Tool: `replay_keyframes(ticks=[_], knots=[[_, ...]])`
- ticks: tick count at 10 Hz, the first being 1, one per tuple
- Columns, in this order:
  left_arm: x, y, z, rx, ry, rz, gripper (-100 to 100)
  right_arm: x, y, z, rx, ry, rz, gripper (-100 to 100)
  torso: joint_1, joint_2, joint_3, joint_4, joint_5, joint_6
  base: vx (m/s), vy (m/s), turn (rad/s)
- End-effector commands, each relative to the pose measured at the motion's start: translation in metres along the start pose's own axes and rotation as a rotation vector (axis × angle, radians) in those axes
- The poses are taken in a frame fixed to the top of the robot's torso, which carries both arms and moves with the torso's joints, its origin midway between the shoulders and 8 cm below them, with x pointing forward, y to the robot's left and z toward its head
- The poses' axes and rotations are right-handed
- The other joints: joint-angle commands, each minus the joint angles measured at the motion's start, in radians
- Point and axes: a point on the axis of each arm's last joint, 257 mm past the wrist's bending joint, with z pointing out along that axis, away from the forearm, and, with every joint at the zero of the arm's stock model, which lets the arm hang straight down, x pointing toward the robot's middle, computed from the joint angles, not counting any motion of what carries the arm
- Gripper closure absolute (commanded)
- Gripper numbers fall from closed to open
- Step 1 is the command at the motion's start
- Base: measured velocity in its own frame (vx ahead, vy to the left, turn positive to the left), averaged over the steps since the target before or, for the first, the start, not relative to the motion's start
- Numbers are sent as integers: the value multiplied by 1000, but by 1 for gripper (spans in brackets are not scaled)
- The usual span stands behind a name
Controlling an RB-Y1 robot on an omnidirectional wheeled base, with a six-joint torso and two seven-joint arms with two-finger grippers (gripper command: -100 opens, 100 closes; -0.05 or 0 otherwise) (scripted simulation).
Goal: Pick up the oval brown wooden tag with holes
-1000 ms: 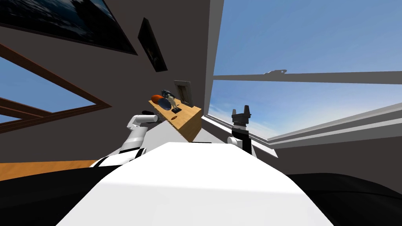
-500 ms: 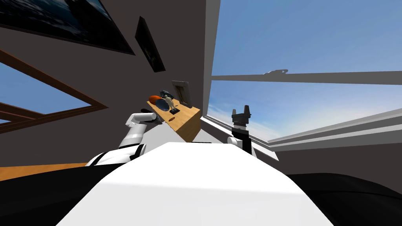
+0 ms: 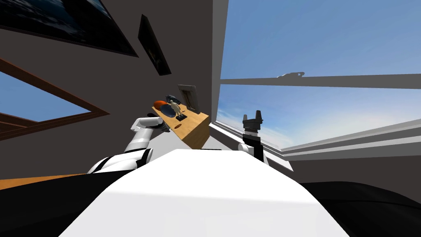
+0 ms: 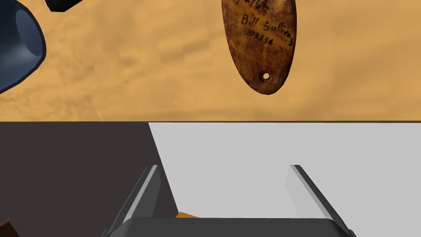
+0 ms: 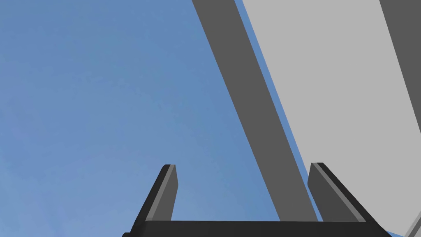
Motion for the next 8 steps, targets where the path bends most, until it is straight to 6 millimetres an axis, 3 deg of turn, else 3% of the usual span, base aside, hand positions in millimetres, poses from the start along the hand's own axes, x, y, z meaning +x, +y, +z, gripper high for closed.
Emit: replay_keyframes(ticks=[1, 8], knots=[[-3, 9, 0, -47, -11, -12, -100, 0, 0, 0, 0, 0, 0, 0, 0, 0, 0, 0, 0, 0, 53, -26, -12], [-10, 45, -5, -271, -32, -82, -100, 0, 0, 0, 0, 0, 0, 0, 1, 0, 0, 0, 0, 0, 63, -22, -20]])
